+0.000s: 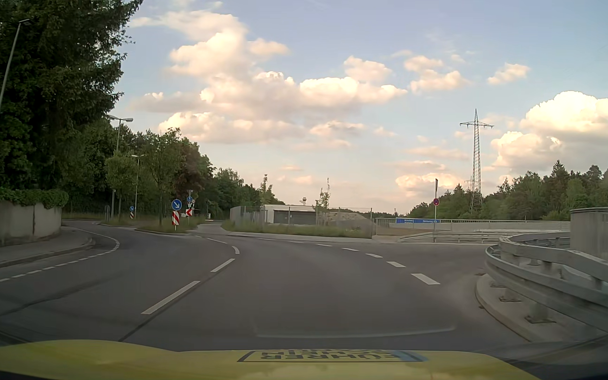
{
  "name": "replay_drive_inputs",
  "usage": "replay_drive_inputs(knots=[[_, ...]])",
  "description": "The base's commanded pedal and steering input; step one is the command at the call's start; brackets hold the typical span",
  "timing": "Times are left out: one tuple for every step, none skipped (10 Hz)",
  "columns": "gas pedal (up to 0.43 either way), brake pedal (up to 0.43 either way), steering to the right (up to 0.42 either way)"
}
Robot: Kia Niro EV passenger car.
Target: Follow the waypoints while adhering to traffic rules and regulations
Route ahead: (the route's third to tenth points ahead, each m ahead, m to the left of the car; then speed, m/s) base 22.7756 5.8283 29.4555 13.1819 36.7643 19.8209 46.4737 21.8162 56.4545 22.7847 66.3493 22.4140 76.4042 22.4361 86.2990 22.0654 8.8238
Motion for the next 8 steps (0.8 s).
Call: replay_drive_inputs(knots=[[0.000, 0.000, 0.006], [0.000, 0.000, 0.003], [0.000, 0.000, 0.001], [0.000, 0.000, 0.001], [0.000, 0.000, 0.001], [0.000, 0.000, 0.000], [0.000, 0.000, 0.001], [0.000, 0.000, -0.001]])
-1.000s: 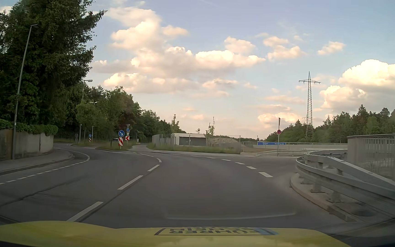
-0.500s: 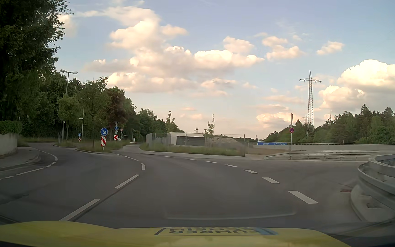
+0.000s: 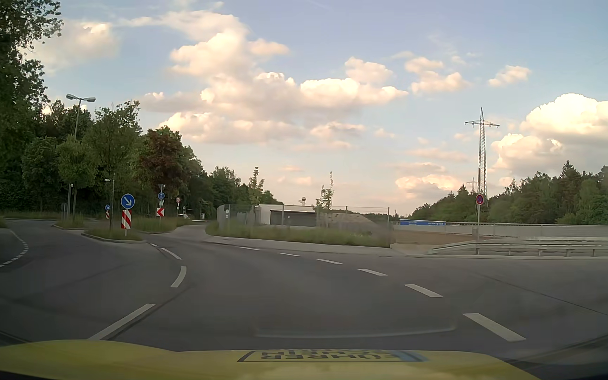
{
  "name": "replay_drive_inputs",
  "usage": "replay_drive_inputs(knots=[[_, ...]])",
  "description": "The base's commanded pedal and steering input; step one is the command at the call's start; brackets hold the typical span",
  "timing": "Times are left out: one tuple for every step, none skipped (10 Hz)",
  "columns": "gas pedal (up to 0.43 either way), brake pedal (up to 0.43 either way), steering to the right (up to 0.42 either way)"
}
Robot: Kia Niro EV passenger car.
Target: Follow the waypoints while adhering to traffic rules and regulations
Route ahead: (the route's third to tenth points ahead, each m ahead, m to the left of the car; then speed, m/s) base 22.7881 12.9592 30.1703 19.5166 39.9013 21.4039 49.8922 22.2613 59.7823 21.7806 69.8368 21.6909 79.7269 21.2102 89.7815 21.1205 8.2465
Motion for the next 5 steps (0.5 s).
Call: replay_drive_inputs(knots=[[0.000, 0.000, -0.019], [0.000, 0.000, -0.038], [0.000, 0.000, -0.049], [0.000, 0.000, -0.067], [0.000, 0.000, -0.088]])
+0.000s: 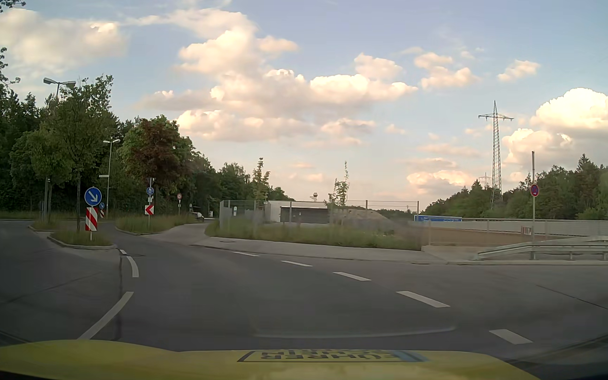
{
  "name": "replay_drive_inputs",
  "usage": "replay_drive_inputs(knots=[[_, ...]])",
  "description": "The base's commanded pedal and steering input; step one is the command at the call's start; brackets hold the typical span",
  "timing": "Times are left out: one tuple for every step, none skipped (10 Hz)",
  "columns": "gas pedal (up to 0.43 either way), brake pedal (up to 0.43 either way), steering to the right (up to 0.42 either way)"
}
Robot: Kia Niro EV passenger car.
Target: Follow the waypoints while adhering to traffic rules and regulations
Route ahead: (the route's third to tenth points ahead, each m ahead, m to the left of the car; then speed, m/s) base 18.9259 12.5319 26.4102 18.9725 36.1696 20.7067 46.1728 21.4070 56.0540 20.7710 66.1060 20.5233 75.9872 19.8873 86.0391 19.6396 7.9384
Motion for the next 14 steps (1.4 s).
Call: replay_drive_inputs(knots=[[0.000, 0.000, -0.104], [0.000, 0.000, -0.126], [0.000, 0.000, -0.146], [0.000, 0.000, -0.159], [0.000, 0.000, -0.170], [0.000, 0.000, -0.180], [0.000, 0.000, -0.187], [0.000, 0.000, -0.192], [0.000, 0.000, -0.196], [0.000, 0.000, -0.206], [0.000, 0.000, -0.213], [0.000, 0.000, -0.220], [0.000, 0.000, -0.222], [0.000, 0.000, -0.222]])
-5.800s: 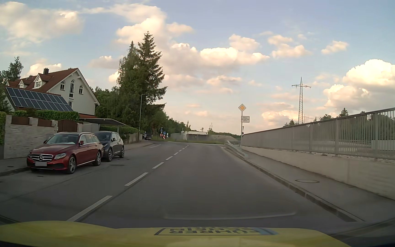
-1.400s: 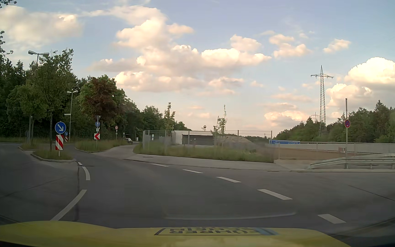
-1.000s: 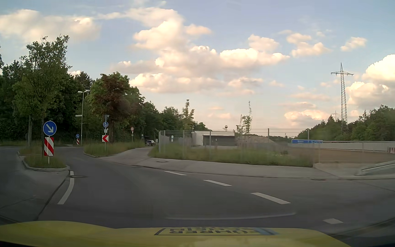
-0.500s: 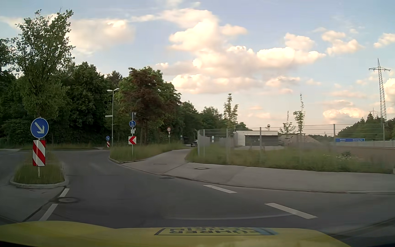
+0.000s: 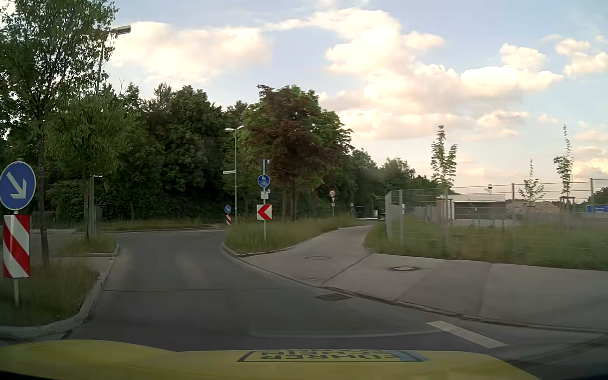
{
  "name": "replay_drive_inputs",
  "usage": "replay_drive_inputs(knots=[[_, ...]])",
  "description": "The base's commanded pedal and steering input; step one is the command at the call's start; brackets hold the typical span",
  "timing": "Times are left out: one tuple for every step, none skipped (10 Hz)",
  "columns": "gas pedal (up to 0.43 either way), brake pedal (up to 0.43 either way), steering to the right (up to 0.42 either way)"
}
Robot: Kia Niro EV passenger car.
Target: Follow the waypoints while adhering to traffic rules and regulations
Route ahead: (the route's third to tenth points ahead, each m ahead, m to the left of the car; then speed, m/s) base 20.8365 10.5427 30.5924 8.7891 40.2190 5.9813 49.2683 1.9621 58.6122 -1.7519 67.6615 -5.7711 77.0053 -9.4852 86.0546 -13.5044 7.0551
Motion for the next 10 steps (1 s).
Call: replay_drive_inputs(knots=[[0.008, 0.000, -0.222], [0.008, 0.000, -0.225], [0.008, 0.000, -0.226], [0.020, 0.000, -0.225], [0.020, 0.000, -0.222], [0.039, 0.000, -0.213], [0.039, 0.000, -0.197], [0.047, 0.000, -0.181], [0.059, 0.000, -0.158], [0.067, 0.000, -0.135]])
